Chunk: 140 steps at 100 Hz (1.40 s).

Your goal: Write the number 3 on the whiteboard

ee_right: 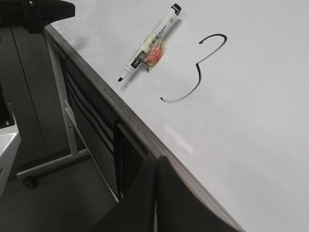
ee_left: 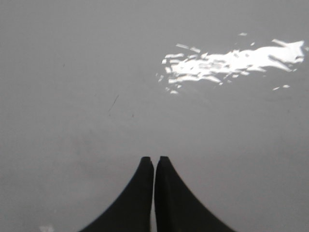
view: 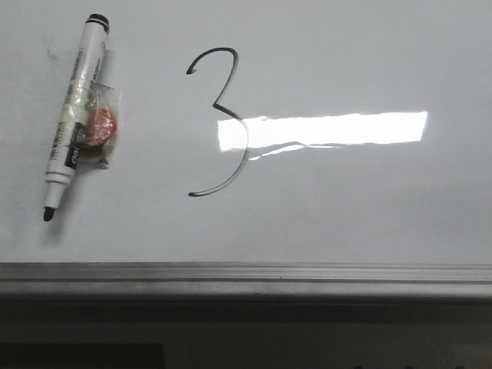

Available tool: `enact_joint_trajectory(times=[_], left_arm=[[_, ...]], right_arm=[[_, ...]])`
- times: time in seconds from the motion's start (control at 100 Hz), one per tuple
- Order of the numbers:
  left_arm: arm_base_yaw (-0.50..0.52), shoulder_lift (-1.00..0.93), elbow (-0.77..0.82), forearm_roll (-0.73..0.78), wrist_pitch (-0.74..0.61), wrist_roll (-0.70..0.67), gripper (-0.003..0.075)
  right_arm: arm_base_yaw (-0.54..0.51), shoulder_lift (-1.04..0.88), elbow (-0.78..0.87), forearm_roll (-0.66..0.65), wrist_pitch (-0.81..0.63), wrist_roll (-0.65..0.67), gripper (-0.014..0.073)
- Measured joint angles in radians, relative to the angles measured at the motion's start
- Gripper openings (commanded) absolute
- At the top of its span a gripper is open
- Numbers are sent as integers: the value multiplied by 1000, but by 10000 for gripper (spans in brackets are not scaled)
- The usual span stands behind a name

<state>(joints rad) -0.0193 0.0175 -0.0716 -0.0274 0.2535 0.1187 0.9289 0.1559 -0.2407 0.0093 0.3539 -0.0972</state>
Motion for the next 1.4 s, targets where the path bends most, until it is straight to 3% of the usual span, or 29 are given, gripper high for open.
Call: enact_joint_trajectory(times=[0.29, 0.44, 1.4], left_arm=[[16, -23, 77, 98, 16, -151, -20], [16, -23, 77, 102, 84, -157, -20], [16, -23, 77, 103, 83, -159, -20]], right_arm=[[0, 0, 0, 0, 0, 0, -66], [0, 0, 0, 0, 0, 0, -66], [0, 0, 2, 0, 0, 0, -66]])
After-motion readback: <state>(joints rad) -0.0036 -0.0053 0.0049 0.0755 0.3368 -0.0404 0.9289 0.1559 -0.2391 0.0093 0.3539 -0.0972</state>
